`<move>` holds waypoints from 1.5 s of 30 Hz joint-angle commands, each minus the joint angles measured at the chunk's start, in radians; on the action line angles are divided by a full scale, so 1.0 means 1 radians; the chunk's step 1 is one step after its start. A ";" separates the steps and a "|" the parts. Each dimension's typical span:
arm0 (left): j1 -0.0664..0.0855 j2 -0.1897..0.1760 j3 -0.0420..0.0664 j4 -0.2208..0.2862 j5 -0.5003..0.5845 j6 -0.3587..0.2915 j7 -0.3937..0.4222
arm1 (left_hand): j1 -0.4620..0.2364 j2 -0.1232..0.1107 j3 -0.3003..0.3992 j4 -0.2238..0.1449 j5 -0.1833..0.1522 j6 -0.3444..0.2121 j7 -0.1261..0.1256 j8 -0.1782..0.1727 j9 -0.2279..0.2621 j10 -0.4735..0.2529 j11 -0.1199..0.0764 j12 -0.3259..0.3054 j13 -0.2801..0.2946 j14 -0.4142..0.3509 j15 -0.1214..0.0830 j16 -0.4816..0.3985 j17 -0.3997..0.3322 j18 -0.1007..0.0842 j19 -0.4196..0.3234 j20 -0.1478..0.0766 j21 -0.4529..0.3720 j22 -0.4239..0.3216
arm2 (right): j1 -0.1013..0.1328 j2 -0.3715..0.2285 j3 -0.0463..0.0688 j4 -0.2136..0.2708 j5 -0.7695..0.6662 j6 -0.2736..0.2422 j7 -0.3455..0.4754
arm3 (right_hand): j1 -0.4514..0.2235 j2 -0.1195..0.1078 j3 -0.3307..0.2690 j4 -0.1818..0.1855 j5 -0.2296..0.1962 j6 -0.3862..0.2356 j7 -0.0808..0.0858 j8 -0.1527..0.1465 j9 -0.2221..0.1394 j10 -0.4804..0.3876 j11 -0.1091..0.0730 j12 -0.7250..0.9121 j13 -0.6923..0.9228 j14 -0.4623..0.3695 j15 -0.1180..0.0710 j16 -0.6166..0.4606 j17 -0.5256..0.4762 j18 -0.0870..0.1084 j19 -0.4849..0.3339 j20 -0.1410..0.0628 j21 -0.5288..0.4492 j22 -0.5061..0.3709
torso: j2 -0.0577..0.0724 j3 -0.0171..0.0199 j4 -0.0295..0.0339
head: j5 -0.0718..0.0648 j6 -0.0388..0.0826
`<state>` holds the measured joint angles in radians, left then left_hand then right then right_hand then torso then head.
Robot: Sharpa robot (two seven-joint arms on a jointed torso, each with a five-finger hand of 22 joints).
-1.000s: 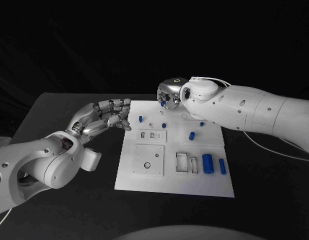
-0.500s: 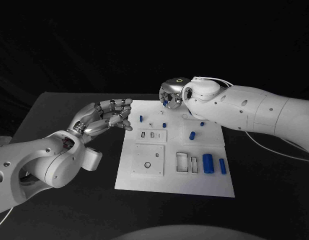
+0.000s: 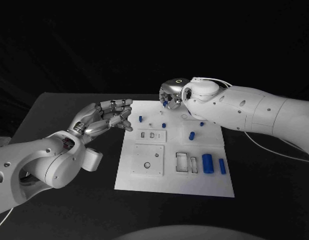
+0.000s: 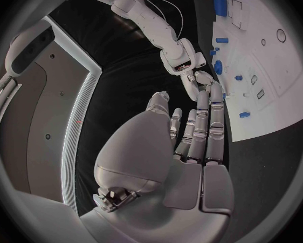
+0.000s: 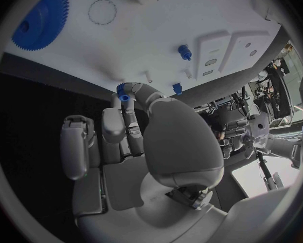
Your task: Assemble the parts on the task board
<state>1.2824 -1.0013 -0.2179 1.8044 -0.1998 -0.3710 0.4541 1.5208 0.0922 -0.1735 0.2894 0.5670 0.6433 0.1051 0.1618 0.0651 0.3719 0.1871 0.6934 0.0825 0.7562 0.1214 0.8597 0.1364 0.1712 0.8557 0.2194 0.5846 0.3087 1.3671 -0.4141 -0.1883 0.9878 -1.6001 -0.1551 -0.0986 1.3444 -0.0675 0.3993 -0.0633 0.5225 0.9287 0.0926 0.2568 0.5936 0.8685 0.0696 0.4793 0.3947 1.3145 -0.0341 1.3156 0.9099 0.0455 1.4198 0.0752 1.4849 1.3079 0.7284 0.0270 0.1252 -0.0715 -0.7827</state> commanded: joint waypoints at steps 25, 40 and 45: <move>0.002 0.009 0.001 -0.003 -0.006 0.026 -0.011 | 0.005 0.002 -0.003 0.001 0.003 0.020 0.013 0.015 0.002 -0.003 0.008 0.010 -0.003 -0.007 0.004 0.005 -0.005 0.005 -0.011 0.005 -0.007 -0.002 | -0.021 0.032 -0.001 -0.039 0.002 0.022 0.010 | 0.010 0.008 0.008 0.001 -0.008 -0.016 -0.001 -0.015 -0.003 0.021 -0.017 -0.006 0.002 -0.008 0.001 -0.007 -0.002 0.000 -0.003 0.004 -0.006 0.127 | 0.002 -0.0002 0.0015 | 0.004 -0.001; 0.001 0.010 0.000 -0.010 -0.006 0.030 -0.014 | 0.004 0.003 -0.004 0.001 0.003 0.022 0.017 0.017 0.003 -0.004 0.009 0.011 -0.005 -0.008 0.005 0.005 -0.006 0.005 -0.013 0.005 -0.007 -0.002 | -0.029 0.028 -0.001 -0.029 0.001 0.007 0.015 | 0.015 0.006 0.011 -0.005 -0.008 -0.017 0.001 -0.021 -0.005 0.024 -0.016 -0.008 0.004 -0.011 0.001 -0.010 -0.007 0.001 -0.006 0.004 -0.008 0.126 | 0.000 -0.0006 -0.0021 | 0.009 -0.008; 0.001 0.011 -0.001 -0.012 -0.006 0.031 -0.015 | 0.004 0.003 -0.004 0.001 0.003 0.022 0.017 0.017 0.003 -0.004 0.009 0.011 -0.005 -0.008 0.005 0.004 -0.006 0.005 -0.013 0.005 -0.007 -0.002 | -0.031 0.027 -0.001 -0.026 -0.002 0.009 0.014 | 0.017 0.005 0.012 -0.007 -0.008 -0.017 0.001 -0.023 -0.006 0.025 -0.016 -0.008 0.005 -0.012 0.001 -0.010 -0.008 0.001 -0.006 0.004 -0.008 0.125 | 0.000 -0.0011 -0.0014 | 0.007 -0.008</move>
<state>1.2824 -0.9931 -0.2190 1.7916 -0.2014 -0.3591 0.4370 1.5208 0.0922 -0.1735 0.2894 0.5669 0.6612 0.1230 0.1725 0.0669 0.3681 0.1909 0.6972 0.0795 0.7527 0.1249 0.8597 0.1319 0.1712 0.8485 0.2266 0.5808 0.3079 1.3494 -0.3862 -0.1825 0.9605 -1.5940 -0.1925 -0.0905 1.3521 -0.0624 0.4079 -0.0661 0.5130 0.9154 0.0918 0.2390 0.5871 0.8693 0.0709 0.4641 0.3964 1.3073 -0.0342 1.3096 0.9034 0.0456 1.4163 0.0788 1.4808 1.3074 0.7285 0.0261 0.1231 -0.0623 -0.7911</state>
